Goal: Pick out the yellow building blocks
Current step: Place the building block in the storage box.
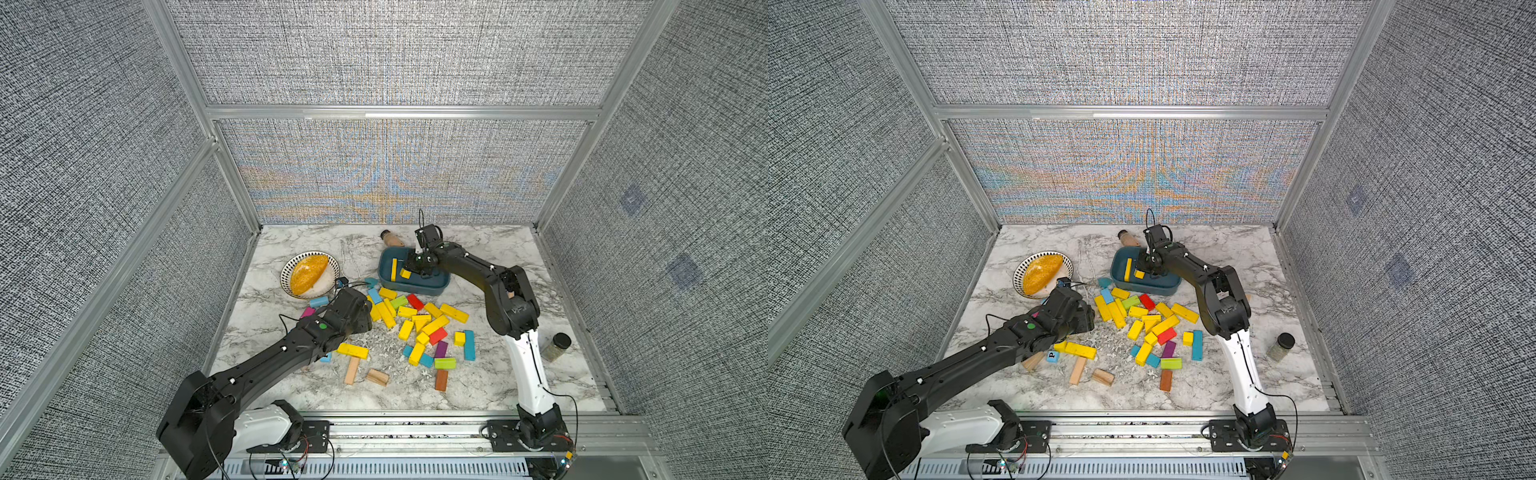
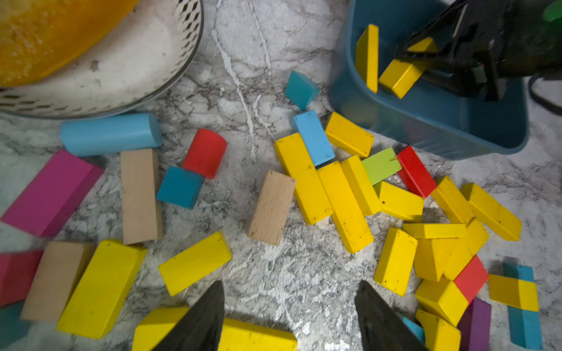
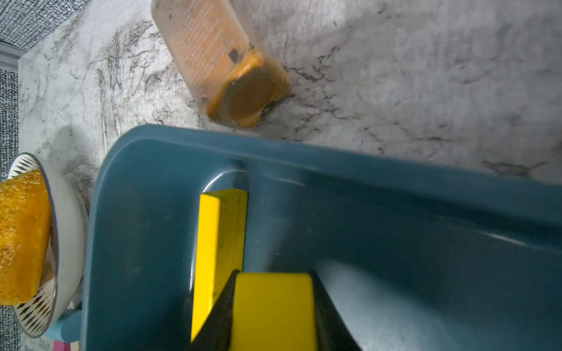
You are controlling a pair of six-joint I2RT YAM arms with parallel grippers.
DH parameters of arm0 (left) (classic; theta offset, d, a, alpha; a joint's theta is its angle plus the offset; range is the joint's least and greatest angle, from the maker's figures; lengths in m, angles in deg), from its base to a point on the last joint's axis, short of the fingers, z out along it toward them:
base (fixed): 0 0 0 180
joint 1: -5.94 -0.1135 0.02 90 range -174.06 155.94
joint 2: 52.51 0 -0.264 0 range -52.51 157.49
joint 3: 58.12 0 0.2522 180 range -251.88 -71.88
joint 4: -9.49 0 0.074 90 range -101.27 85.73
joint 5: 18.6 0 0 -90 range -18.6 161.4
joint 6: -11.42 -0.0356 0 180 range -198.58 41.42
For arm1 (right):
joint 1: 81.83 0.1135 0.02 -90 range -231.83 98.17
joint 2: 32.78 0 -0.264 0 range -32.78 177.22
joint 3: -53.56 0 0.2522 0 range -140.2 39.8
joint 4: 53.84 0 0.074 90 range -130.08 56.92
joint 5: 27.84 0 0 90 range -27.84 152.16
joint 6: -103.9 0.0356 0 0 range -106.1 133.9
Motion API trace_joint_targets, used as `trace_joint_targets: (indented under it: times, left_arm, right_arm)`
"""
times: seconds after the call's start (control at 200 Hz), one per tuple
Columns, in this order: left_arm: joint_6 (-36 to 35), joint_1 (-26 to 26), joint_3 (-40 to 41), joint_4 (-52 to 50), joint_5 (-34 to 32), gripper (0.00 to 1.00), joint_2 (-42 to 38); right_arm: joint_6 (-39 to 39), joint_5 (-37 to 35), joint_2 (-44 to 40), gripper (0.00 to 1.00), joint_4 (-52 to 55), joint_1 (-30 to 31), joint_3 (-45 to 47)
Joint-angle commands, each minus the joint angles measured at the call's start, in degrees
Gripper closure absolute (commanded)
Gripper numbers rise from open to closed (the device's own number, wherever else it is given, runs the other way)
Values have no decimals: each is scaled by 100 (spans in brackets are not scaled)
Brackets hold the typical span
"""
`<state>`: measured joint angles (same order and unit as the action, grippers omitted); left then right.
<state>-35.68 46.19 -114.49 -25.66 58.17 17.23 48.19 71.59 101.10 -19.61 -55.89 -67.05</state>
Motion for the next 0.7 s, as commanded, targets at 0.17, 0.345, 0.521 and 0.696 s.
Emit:
trace_joint_targets:
  times: [0.17,0.345,0.521,0.696]
  left_arm:
    - [1213,44,235,-1387,-48,30,-322]
    - [1888,84,319,-2005,112,29,-517]
    - [2176,139,388,-2038,541,29,-612]
    - [2926,299,460,-1994,501,29,-492]
  right_arm:
    - [-203,-17,-71,45,255,1,-226]
    - [-456,-187,-452,41,401,0,-335]
    - [-739,-284,-1708,42,-309,17,840]
    - [-779,-193,-3294,43,-1365,181,2786]
